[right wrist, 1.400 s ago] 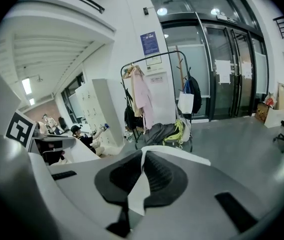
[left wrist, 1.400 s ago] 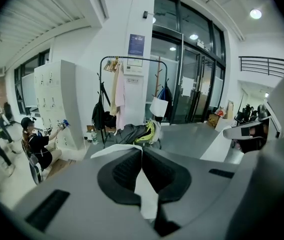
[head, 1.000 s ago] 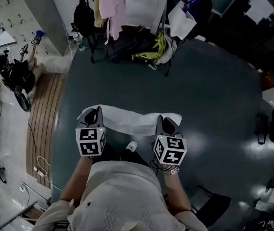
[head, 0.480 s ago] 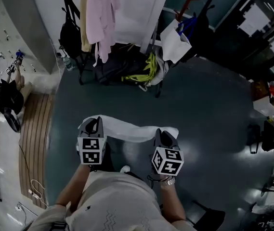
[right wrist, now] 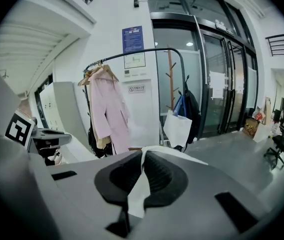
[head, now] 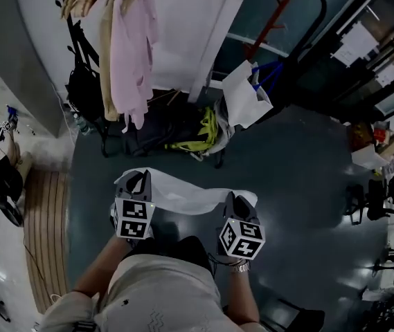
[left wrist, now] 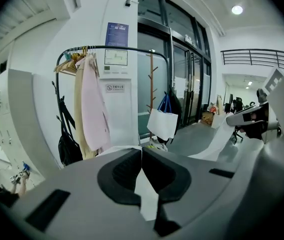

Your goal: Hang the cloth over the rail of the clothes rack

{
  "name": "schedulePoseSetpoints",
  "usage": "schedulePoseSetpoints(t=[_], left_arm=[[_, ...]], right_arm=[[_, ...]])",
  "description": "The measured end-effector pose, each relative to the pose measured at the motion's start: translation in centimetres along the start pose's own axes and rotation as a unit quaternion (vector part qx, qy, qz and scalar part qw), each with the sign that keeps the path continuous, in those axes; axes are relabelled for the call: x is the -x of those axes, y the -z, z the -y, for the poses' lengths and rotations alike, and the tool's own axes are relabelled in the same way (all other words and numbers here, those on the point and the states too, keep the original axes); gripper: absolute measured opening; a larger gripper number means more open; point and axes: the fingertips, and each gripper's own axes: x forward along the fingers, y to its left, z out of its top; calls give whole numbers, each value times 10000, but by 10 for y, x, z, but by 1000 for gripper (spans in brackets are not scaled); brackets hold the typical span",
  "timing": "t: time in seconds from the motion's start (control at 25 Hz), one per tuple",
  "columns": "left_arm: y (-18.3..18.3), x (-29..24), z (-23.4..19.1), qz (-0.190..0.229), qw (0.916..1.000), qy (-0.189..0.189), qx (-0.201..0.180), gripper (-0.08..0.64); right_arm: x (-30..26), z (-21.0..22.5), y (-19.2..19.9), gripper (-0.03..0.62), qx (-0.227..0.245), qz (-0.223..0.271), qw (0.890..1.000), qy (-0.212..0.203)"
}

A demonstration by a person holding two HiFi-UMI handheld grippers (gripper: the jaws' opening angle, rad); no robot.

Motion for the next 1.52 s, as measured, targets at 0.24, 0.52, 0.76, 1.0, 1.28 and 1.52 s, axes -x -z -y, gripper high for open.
schedulePoseSetpoints(t=[0.24, 0.52, 0.76, 1.0, 1.28, 1.52], left_arm=[[-68, -63, -37, 379, 9963, -309, -707, 17], [-159, -140, -62, 647, 9911, -982, -627, 17], [-268, -155, -80, 1290, 9799, -1349, -698, 17], [-393, -144, -124, 2254, 9527, -1634, -1220, 17], [-562, -80, -160, 3532, 8781, -2086, -2464, 17], [-682, -32, -174, 4281, 8167, -2254, -3145, 17]], right_arm=[[-77, 5, -72, 25, 206, 229, 9993, -230], [-173, 33, -175, 25, 577, 567, 9926, -905], [-205, 35, -302, 25, 1073, 1165, 9754, -1531], [-191, 11, -445, 25, 1402, 2161, 9521, -1651], [-134, -28, -605, 25, 1942, 3150, 9158, -1563], [-88, -49, -718, 25, 2286, 3780, 8913, -1016]])
